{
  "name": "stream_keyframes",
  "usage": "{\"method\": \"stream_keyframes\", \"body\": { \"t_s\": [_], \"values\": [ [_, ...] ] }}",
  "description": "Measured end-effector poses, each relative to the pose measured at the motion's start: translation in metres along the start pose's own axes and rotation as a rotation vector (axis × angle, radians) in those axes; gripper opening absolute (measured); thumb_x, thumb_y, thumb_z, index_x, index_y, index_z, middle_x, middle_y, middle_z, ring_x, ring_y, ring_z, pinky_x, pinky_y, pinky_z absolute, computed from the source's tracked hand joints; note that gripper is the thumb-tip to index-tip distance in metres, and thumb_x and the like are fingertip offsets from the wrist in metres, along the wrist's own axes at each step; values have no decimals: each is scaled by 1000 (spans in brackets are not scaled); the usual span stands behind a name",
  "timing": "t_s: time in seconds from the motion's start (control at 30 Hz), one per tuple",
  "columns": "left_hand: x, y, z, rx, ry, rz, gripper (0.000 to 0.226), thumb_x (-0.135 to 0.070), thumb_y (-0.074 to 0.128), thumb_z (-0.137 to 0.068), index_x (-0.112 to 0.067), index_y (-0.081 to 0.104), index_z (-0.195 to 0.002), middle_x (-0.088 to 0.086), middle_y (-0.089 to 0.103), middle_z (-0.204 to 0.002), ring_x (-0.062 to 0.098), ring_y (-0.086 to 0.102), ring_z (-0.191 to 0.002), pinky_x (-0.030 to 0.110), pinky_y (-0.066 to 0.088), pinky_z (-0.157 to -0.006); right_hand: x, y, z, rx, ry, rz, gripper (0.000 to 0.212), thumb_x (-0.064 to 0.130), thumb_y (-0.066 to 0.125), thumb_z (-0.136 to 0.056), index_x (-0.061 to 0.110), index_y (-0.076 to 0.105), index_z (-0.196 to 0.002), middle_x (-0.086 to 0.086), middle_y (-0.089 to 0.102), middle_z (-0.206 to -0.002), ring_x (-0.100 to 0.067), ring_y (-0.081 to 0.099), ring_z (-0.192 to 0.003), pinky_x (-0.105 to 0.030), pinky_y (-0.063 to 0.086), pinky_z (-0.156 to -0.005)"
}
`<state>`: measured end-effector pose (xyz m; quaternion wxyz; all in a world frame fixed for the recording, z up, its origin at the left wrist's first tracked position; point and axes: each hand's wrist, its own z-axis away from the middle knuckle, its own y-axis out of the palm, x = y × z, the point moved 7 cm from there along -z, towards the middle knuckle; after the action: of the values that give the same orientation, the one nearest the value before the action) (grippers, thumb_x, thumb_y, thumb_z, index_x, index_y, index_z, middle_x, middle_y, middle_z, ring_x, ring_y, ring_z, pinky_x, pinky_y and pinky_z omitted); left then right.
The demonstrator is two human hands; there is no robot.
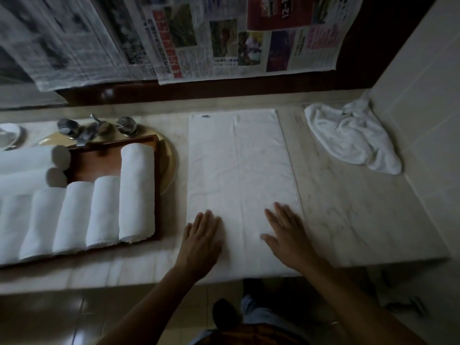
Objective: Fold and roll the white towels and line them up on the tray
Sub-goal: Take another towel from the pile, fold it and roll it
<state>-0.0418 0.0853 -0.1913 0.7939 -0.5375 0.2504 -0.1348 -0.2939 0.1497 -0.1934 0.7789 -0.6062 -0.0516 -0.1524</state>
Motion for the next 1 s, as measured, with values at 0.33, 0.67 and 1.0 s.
{"method": "stream_keyframes", "body": {
  "t_s": [0.33,0.67,1.0],
  "values": [
    [5,3,16,30,23,-109,80,-65,3,-97,-23,-1,-165,9,-14,-170,30,-9,-158,53,13,-127,5,1,14,26,39,-10,78,67,33,-97,31,16,-164,1,-2,-173,-22,-3,-159,-42,7,-128],
    [-11,-17,10,-35,-61,104,73,-48,54,-101,-21,24,-163,10,14,-171,32,9,-159,49,18,-128,8,-24,9,18,51,-47,73,65,47,-98,29,31,-160,-1,15,-171,-23,3,-158,-41,3,-127],
    [-92,-49,-80,-123,-118,223,63,-50,55,-101,-23,38,-155,6,33,-163,26,23,-154,44,28,-124,-47,-95,-112,-146,15,-201,43,25,65,-96,13,62,-136,-14,49,-151,-30,38,-144,-37,33,-118]
  ]
}}
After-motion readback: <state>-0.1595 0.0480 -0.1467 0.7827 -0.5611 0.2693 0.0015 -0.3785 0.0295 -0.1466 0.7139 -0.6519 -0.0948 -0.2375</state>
